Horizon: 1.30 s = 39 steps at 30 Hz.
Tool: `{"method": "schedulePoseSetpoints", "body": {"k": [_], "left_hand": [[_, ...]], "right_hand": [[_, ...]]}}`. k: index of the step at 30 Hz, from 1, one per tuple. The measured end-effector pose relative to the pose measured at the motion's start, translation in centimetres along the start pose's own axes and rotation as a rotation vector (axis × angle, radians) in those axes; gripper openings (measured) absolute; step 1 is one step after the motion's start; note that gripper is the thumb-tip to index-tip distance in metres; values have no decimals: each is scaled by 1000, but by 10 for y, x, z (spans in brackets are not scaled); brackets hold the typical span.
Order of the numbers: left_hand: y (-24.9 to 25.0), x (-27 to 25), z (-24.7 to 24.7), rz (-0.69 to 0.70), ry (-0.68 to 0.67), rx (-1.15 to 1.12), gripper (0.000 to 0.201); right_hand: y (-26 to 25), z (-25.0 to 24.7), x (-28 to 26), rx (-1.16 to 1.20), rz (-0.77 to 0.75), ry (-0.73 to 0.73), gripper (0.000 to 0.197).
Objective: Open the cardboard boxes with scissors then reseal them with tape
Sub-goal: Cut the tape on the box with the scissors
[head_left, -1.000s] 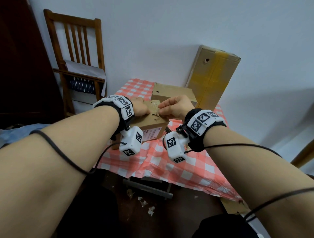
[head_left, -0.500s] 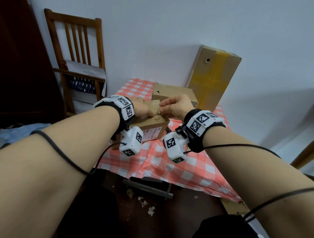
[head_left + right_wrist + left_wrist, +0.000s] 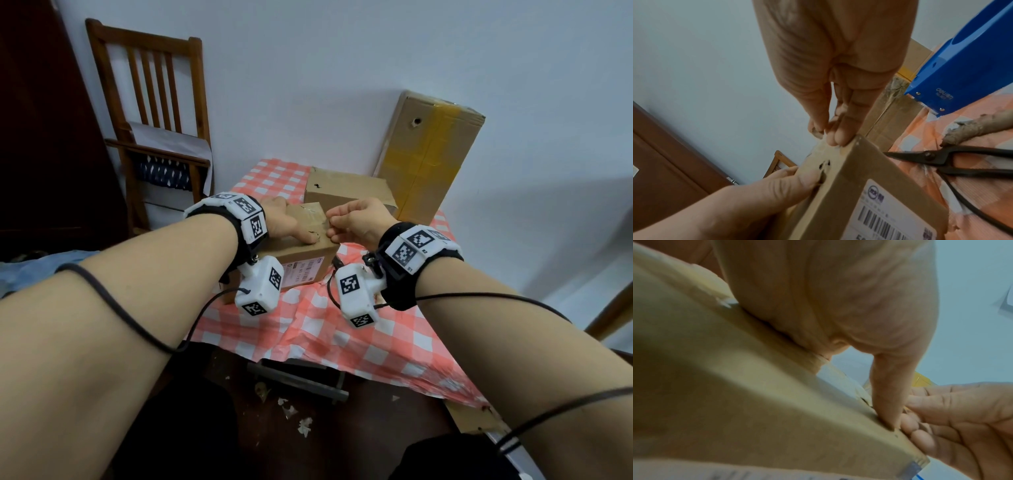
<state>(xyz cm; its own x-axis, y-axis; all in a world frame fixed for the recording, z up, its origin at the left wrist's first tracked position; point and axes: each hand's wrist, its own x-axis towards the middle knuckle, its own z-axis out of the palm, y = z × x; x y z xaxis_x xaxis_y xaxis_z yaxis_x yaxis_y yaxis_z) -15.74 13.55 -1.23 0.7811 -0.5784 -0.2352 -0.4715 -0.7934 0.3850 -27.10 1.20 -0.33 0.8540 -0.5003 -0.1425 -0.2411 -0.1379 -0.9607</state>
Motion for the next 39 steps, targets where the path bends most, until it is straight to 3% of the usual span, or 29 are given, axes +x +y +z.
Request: {"method": "schedulePoseSetpoints", "body": {"k": [10, 18, 24, 36, 39], "left_hand": [[-1, 3, 2, 12, 19, 22, 96], [1, 4, 1, 5, 29, -17, 70], [-4, -2, -3, 41, -52, 33, 104], [-5, -2, -3, 53, -66, -37, 96], [-5, -4, -5, 52, -69, -9, 106]], "right_hand": [[1, 0, -1, -108, -42, -30, 14], [-2, 1, -1, -136, -5, -17, 16], [-3, 6, -1, -205, -55, -20, 17], [-5, 16, 5, -404, -164, -11, 20], [-5, 15, 6, -409, -233, 39, 22]]}}
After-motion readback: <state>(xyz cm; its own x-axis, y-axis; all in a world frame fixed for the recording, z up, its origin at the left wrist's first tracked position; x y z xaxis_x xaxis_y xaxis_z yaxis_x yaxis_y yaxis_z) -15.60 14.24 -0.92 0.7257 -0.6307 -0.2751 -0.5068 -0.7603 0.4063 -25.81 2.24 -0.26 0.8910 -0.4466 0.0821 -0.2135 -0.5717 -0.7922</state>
